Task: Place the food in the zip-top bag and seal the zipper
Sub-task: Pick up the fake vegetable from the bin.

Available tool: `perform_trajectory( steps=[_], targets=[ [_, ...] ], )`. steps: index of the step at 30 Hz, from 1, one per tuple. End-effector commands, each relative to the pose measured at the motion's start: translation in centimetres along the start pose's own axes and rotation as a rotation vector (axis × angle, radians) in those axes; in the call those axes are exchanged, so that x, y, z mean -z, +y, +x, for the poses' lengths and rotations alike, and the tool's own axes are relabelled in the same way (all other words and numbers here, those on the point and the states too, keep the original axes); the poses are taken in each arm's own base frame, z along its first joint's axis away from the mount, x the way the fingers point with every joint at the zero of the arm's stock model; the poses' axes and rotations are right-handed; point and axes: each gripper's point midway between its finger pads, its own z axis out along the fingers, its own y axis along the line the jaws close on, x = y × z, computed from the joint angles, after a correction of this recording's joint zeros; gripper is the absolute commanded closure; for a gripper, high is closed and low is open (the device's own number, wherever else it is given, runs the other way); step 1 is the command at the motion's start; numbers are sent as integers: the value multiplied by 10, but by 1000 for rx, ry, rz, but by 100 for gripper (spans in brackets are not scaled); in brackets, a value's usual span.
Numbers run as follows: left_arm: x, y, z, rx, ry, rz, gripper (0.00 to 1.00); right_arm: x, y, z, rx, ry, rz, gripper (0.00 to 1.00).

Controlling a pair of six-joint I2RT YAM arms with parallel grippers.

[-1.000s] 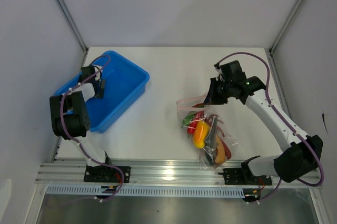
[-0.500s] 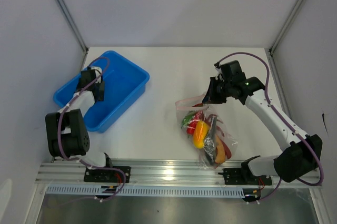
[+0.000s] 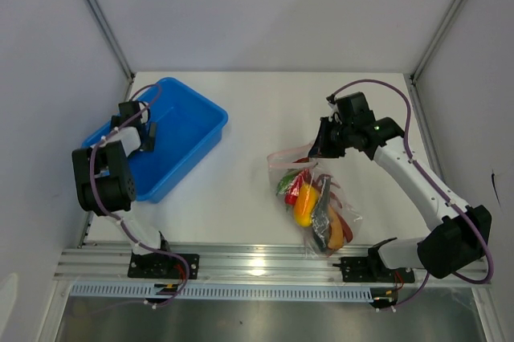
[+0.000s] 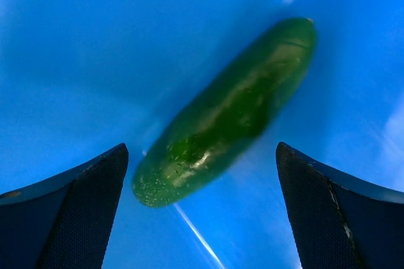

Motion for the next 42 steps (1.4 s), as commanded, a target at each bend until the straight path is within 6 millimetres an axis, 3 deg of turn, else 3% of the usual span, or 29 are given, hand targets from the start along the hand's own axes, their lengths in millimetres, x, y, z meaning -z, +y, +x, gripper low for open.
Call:
perform_trajectory(
  steps=[1,8,17,20,23,24,26,30,32,37,40,42],
  targets=[
    [-3,25,-38,2,-93,-25,1,5,4,-6,-8,-34,-16,100],
    [-26,10,-33,-80,-69,34,0,5,0,-4,-14,-25,-17,100],
    [-35,-14,-24,-103,-21,123,7,5,-1,-6,-25,-23,-27,100],
    [-34,-26,-18,-116,-8,150,15,3,-1,-8,-29,-24,-28,100],
    [-31,-35,-16,-111,-8,151,28,3,0,-9,-31,-28,-32,100],
    [-31,-35,-16,-110,-4,147,40,3,0,-10,-33,-31,-33,100],
    [-30,-36,-15,-94,4,147,52,4,0,-11,-35,-34,-32,100],
    [-28,-38,-11,-78,19,153,60,5,1,-13,-39,-44,-32,100],
    [-24,-37,-9,-66,22,155,64,5,1,-14,-43,-46,-32,100],
    [0,-30,-18,21,-7,132,99,9,1,-22,-23,-66,-16,100],
    [28,-22,-36,116,-53,123,99,15,2,-28,-5,-77,-6,100],
    [54,-19,-60,193,-125,137,100,15,1,-30,3,-70,4,100]
  ],
)
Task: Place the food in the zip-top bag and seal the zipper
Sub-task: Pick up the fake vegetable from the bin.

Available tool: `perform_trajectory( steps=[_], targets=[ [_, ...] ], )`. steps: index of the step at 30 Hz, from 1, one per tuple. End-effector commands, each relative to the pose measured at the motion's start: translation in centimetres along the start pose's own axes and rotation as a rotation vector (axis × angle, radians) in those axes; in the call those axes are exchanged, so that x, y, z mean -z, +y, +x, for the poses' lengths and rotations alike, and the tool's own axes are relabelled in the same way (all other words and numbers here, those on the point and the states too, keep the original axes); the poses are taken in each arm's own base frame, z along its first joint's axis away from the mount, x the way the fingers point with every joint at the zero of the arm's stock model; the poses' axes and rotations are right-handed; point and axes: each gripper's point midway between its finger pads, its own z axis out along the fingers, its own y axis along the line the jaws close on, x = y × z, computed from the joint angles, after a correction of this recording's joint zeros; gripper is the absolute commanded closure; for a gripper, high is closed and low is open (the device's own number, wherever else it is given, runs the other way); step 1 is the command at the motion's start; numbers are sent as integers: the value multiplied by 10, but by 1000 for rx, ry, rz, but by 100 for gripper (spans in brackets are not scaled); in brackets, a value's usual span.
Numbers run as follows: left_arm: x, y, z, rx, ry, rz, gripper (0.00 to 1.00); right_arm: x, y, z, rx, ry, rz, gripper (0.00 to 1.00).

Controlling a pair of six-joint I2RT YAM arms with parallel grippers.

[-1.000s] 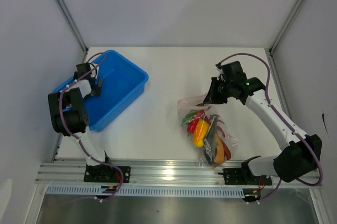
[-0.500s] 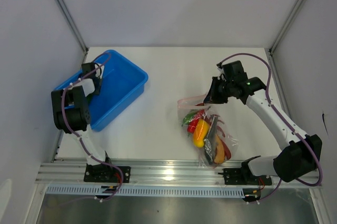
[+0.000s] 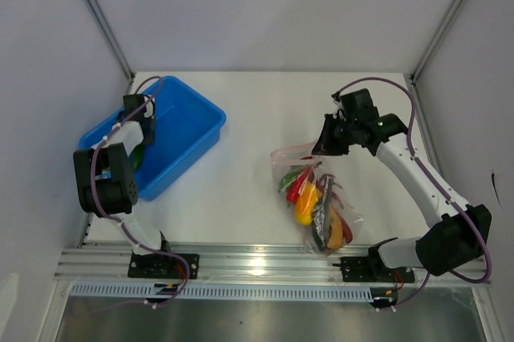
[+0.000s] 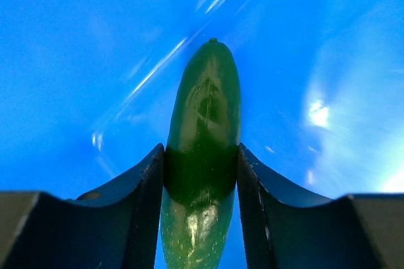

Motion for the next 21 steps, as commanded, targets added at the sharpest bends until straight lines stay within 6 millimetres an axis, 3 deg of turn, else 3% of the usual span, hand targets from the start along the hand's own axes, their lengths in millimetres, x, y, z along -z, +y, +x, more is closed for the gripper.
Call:
perform_trajectory(
  steps=[1,4,8,9,12,14,16,17,19,21],
  targets=[
    [58,0,-45,177,-140,24,99,17,15,-31,55,-86,-23,100],
    [100,-16,-75,276,-219,125,99,19,20,-37,51,-82,-22,100],
    [159,-52,-102,369,-331,311,99,34,31,-46,45,-97,-34,100],
    [185,-66,-111,428,-373,428,99,36,29,-46,37,-103,-22,100],
    [230,-108,-123,514,-414,668,99,44,28,-43,31,-103,-10,100],
    [274,-138,-139,543,-476,830,99,47,27,-38,31,-100,3,100],
    [312,-176,-144,505,-473,1004,99,48,22,-33,36,-95,28,100],
    [340,-183,-161,512,-522,1086,99,49,22,-30,43,-95,31,100],
    [376,-216,-160,452,-508,1223,99,51,21,-27,43,-101,39,100],
    [408,-230,-175,440,-534,1299,100,53,21,-25,46,-102,39,100]
  ],
)
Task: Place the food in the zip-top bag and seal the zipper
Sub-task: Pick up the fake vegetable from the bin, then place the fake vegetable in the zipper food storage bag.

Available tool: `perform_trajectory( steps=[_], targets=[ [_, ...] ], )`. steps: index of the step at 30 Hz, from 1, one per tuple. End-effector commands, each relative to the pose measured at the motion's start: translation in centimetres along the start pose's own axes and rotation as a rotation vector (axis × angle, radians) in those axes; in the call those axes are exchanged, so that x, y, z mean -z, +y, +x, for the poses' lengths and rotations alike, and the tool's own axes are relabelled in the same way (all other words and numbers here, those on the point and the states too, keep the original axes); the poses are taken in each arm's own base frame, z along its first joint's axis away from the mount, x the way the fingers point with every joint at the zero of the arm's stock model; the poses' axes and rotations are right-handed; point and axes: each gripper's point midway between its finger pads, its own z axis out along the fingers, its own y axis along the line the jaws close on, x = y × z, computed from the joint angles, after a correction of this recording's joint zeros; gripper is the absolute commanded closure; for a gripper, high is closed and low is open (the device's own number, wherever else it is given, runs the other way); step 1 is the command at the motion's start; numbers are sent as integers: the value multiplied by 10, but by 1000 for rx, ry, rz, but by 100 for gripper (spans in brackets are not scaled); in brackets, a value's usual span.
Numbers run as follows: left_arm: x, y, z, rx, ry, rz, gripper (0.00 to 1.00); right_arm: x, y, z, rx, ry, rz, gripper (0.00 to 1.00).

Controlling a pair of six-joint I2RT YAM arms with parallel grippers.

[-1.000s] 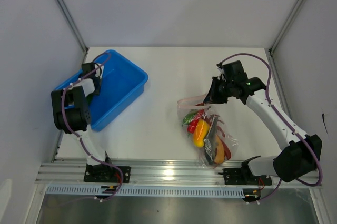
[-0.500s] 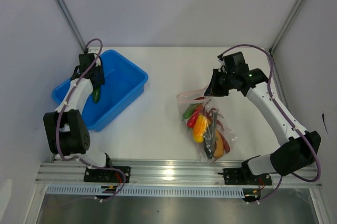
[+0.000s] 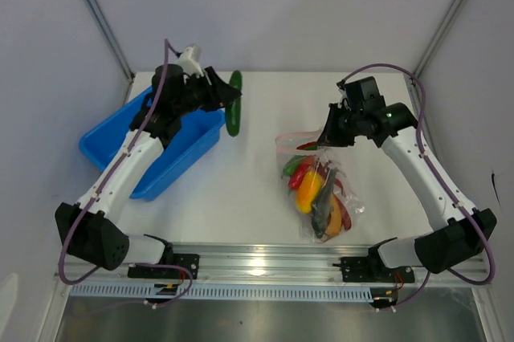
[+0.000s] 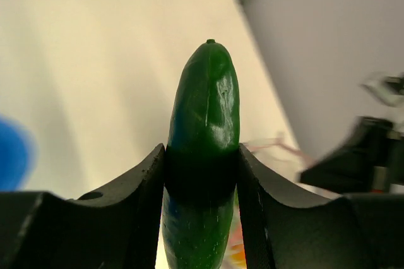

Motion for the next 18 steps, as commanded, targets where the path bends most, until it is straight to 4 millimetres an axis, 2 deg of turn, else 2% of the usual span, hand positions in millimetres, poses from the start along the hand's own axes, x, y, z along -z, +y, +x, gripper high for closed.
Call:
perform_trajectory(
  steps=[1,2,3,4,5,7,9,10,12,18],
  targets=[
    [-2,-100,-14,59,-2,290,99,22,4,-1,17,-57,-2,100],
    [-6,-115,-19,66,-5,320,99,23,4,0,20,-58,1,100],
    [-10,-125,-15,69,6,336,99,25,5,2,27,-59,2,100],
    [-12,-143,-10,69,27,370,100,25,5,3,29,-61,6,100],
    [-26,-143,1,99,71,363,99,26,4,2,30,-67,12,100],
    [-31,-161,10,128,116,388,99,28,5,2,27,-76,9,100],
    [-45,-168,18,159,157,387,99,30,8,0,24,-90,0,100],
    [-49,-168,30,171,200,367,99,31,9,-1,22,-95,-3,100],
    [-59,-164,39,178,207,316,100,31,11,-1,16,-99,-11,100],
    [-80,-177,43,166,187,315,99,31,17,4,17,-83,-30,100]
  ],
)
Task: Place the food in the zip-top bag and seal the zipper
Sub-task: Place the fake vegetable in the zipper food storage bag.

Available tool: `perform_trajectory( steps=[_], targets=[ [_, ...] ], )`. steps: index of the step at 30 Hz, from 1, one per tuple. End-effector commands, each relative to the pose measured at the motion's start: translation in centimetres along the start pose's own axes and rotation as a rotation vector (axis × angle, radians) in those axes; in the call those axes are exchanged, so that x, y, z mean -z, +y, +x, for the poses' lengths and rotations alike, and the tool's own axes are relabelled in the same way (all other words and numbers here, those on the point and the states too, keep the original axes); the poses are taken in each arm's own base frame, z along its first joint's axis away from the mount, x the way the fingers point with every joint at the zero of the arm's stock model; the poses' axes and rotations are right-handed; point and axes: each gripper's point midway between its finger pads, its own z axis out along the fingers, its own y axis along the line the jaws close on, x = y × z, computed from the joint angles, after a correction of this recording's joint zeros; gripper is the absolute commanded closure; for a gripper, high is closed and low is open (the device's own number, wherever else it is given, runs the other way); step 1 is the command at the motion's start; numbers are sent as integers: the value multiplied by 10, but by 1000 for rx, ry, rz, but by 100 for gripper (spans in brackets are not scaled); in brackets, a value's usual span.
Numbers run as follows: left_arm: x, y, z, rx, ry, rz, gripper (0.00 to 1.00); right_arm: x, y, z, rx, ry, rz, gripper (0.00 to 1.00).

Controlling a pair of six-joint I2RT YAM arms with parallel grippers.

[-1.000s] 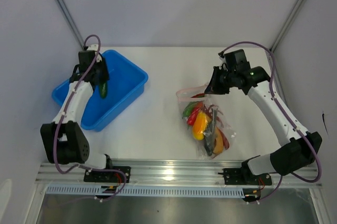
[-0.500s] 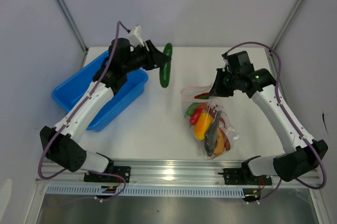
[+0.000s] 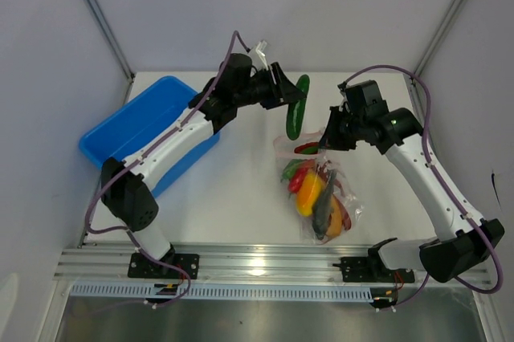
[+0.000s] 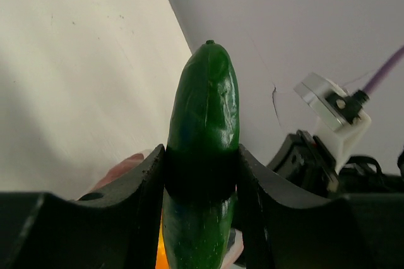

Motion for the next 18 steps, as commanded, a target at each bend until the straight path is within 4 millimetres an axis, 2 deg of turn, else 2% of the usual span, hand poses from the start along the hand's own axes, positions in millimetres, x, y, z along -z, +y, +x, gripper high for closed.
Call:
perform_trajectory(
  steps=[1,3,7,9,13,18],
  targets=[
    [-11,-26,-14,-7,-39,33,100,15,11,-7,1,-61,-41,100],
    [-17,-24,-9,-11,-33,26,99,19,12,-8,1,-66,-41,100],
    [-34,-16,13,-21,16,7,100,24,11,-10,-1,-75,-32,100],
    [-36,-13,23,-18,38,4,99,26,10,-12,-7,-84,-28,100],
    [-30,-17,37,-61,52,27,99,26,10,-17,-51,-100,-29,100],
    [-25,-18,59,-91,83,33,99,26,25,-23,-129,-98,-104,100]
  ],
)
